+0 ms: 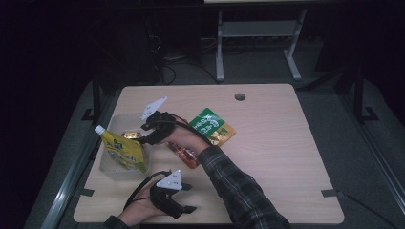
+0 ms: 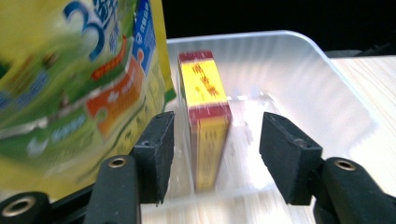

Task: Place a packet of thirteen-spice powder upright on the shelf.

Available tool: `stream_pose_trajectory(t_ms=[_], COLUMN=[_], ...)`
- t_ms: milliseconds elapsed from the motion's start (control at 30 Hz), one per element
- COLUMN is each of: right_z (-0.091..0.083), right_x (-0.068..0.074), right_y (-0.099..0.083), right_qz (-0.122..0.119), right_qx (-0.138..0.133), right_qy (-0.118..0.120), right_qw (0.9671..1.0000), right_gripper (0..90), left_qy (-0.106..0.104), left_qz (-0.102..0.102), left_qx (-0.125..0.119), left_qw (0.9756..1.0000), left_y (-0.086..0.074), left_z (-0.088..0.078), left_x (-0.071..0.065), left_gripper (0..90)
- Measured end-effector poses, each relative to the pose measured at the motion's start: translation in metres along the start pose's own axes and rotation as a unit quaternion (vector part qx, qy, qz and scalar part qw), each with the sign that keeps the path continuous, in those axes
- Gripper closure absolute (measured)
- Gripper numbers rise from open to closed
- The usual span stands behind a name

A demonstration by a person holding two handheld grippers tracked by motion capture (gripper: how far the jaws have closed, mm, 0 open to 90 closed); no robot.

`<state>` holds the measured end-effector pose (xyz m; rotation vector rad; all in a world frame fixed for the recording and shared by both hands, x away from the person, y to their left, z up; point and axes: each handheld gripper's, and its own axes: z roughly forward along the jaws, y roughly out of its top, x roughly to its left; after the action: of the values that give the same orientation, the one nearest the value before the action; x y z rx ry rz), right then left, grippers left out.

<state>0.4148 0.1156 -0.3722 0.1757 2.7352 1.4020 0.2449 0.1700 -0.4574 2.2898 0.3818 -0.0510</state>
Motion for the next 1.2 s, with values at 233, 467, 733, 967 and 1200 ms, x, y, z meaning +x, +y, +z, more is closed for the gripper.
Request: stream_pose_trajectory(t_ms=[233,467,733,967,1200], right_z=[-0.035,-0.070,-0.104,-0.134,-0.161], right_x=[0.003,0.011,0.017,0.022,0.031], right_y=[-0.021,-0.051,-0.091,-0.128,-0.166], right_qz=[0.020,0.042,0.065,0.089,0.134], right_qx=[0.004,0.007,0.011,0.020,0.026], right_qy=[-0.021,-0.043,-0.077,-0.106,-0.133], right_qw=[0.9996,0.9982,0.9948,0.9901,0.9817], right_gripper=[40.5,38.3,36.1,33.6,31.9], left_qy=[0.005,0.012,0.029,0.059,0.096], left_qz=[0.003,-0.006,-0.032,-0.048,-0.072], left_qx=[0.006,-0.001,-0.012,-0.020,-0.036], left_qw=[1.0000,0.9999,0.9990,0.9969,0.9921], left_y=[0.000,-0.001,0.002,0.011,0.025], left_z=[-0.002,-0.004,-0.007,-0.009,-0.004], left_x=[0.003,0.005,0.010,0.021,0.027], left_gripper=[24.6,24.7,25.6,27.8,33.1])
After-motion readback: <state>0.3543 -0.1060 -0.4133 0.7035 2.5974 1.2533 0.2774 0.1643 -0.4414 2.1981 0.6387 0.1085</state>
